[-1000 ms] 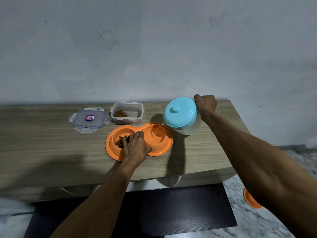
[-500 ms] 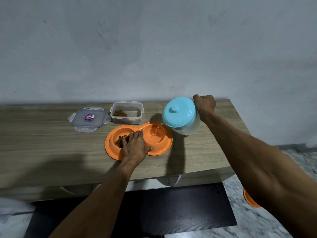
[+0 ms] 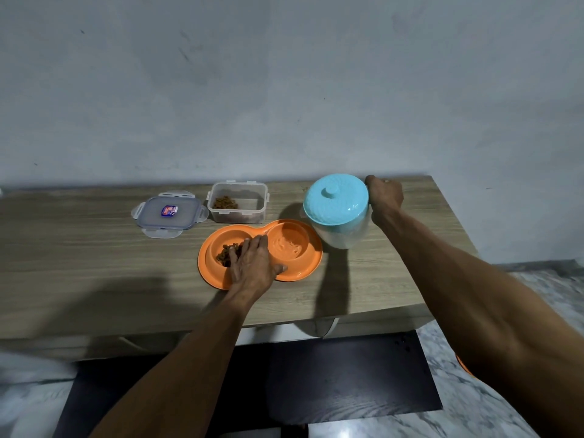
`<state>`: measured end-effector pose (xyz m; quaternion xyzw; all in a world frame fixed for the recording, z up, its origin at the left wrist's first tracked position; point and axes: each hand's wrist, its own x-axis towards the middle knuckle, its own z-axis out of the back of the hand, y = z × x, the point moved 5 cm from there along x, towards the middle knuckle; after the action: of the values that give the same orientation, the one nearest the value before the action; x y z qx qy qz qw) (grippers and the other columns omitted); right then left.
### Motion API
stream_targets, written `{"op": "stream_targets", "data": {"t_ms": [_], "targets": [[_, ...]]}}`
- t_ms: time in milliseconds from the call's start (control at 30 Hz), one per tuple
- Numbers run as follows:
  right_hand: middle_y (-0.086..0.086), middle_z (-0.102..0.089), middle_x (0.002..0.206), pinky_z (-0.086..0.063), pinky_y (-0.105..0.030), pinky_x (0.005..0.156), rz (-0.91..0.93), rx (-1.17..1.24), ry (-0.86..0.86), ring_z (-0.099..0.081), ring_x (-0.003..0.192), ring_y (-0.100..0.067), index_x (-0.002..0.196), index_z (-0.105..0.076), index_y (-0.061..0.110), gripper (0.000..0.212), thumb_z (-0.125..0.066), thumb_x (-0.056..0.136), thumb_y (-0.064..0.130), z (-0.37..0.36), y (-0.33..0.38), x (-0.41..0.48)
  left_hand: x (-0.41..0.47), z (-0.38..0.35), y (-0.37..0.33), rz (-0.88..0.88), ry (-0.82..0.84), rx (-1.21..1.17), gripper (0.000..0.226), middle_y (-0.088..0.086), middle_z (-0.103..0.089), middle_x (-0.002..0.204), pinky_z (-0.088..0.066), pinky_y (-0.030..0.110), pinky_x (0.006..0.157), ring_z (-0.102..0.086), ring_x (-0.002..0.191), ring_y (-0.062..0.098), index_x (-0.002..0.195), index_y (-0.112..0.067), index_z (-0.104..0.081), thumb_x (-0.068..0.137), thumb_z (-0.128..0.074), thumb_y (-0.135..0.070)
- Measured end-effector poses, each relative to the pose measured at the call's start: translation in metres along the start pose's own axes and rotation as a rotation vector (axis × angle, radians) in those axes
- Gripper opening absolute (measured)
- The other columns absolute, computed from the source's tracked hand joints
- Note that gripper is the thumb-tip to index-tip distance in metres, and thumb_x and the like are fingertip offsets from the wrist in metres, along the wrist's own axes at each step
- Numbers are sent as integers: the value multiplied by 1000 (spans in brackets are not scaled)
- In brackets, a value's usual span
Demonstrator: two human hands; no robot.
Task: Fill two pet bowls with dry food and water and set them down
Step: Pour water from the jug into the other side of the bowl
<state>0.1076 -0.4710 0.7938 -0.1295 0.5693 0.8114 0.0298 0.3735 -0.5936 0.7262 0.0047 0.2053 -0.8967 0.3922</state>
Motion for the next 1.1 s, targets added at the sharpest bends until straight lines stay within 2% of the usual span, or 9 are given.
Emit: {"op": "stream_targets", "data": {"t_ms": [100,233,367,500,633,733,833,967,1100], "targets": [[1,-51,67,-40,-29,59,-48,52,5,-47,59,-14,62,-50,10,21,-60,80,15,-1,-8,2,1,0,0,1,0,3,87,4,-31,158,-10,57,120,-18,150,27,152,-15,-25,85,-66,-51],[0,-51,65,-35,-24,46,-100,137,4,-45,56,-18,62,-50,10,17,-59,76,14,-3,-17,10,2,-2,1,-4,-12,17,87,5,-31,158,-10,58,120,-19,150,27,153,-14,-26,85,-66,-51],[-1,-53,62,-37,-31,53,-149,197,-17,-46,56,-19,60,-52,10,11,-60,67,15,-3,-26,20,3,-3,3,-14,-28,30,86,5,-34,157,-13,59,118,-22,148,27,151,-14,-27,85,-66,-51],[-2,-59,67,-38,-30,52,-161,240,-4,-51,57,-19,61,-55,10,8,-61,63,15,-6,-31,29,5,-6,5,-18,-31,41,85,4,-34,156,-13,59,118,-24,148,27,151,-14,-28,85,-66,-51],[0,-59,61,-41,-28,50,-181,286,1,-54,55,-18,59,-56,11,8,-62,64,14,-8,-38,37,5,-7,6,-32,-48,62,84,3,-36,155,-16,58,117,-27,146,25,151,-14,-29,84,-64,-53],[0,-61,64,-44,-28,53,-192,302,2,-57,59,-20,61,-57,11,8,-63,62,17,-7,-42,38,5,-8,6,-39,-52,69,84,3,-37,154,-16,58,117,-28,145,24,150,-15,-30,84,-65,-53],[-1,-64,71,-46,-32,57,-178,293,-14,-59,63,-21,65,-57,12,13,-64,67,24,-5,-42,35,6,-7,7,-39,-47,58,85,4,-36,155,-15,58,117,-28,145,24,151,-15,-30,84,-65,-53],[-6,-68,84,-51,-38,72,-171,257,-38,-63,79,-26,70,-59,17,25,-58,73,42,0,-46,32,4,-6,6,-51,-36,44,86,5,-35,155,-15,60,117,-26,146,26,151,-13,-29,84,-65,-53],[-9,-71,95,-52,-40,86,-176,225,-76,-65,90,-29,68,-60,20,33,-45,81,46,7,-57,25,2,-2,8,-36,-50,8,88,6,-31,158,-17,62,115,-21,148,30,152,-14,-26,84,-61,-58]]}}
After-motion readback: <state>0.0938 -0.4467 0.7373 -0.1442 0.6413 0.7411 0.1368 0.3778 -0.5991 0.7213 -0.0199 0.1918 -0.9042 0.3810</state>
